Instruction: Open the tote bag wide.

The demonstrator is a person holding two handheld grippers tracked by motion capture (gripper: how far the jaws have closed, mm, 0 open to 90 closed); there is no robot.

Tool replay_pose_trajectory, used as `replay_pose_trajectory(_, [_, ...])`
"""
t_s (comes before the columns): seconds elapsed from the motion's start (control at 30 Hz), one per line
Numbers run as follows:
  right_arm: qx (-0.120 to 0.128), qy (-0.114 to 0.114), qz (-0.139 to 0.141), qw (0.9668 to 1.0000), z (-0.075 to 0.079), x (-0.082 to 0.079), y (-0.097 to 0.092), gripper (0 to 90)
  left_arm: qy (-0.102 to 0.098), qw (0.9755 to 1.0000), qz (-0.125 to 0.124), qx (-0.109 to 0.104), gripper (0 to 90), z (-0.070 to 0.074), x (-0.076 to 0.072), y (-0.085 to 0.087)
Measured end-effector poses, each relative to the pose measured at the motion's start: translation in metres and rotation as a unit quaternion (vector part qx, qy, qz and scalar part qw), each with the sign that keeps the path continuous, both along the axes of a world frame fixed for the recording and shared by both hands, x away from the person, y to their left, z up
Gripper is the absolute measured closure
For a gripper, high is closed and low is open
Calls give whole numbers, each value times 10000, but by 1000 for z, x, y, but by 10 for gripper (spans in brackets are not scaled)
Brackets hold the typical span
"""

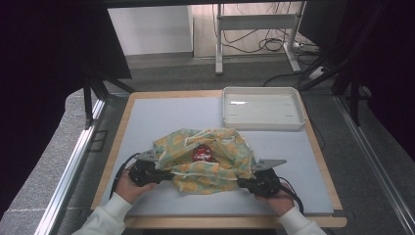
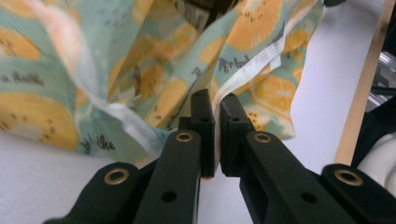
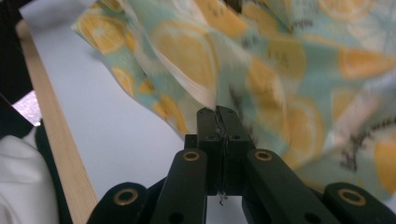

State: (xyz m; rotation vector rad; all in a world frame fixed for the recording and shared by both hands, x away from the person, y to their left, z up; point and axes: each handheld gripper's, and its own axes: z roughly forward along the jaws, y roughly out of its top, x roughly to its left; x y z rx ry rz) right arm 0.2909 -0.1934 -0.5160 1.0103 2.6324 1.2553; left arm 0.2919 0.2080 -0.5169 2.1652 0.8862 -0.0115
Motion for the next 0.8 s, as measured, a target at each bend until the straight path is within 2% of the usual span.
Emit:
replay_pose_trajectory(0.1, [-103, 39, -31, 9999, -4, -3, -4, 882, 117, 9999, -40, 91, 873, -8, -3, -4])
replay_pose_trajectory(0.2, [-110, 32, -32, 9999, -3, -3, -5, 882, 105, 9998, -63, 123, 872, -8, -4, -6])
replay_pose_trajectory(0.33, [57, -205, -44, 9998, 7, -5, -8, 882, 98, 9997, -85, 190, 871, -8, -4, -6])
replay_pose_trajectory(0.53, [62, -190, -85, 9998, 8, -6, -13, 858, 119, 9995, -107, 257, 853, -11, -4, -8])
replay_pose_trajectory(0.6, [106, -213, -37, 9997, 10, -9, -14, 786, 57, 9997, -130, 220, 802, -10, -6, -8])
replay_pose_trajectory(0.67, [173, -287, 6, 9994, 13, -13, -14, 718, -34, 9997, -122, 193, 686, -6, -10, -6])
replay_pose_trajectory(0.73, [242, -407, 28, 9989, 19, -18, -16, 656, -174, 9998, -89, 77, 577, 0, -16, -2])
replay_pose_trajectory(0.77, [284, -471, -6, 9985, 22, -20, -17, 624, -174, 9998, -89, 77, 528, 0, -16, -2])
replay_pose_trajectory(0.8, [323, -540, -34, 9980, 25, -22, -18, 597, -324, 9994, -35, -83, 484, 8, -22, 3])
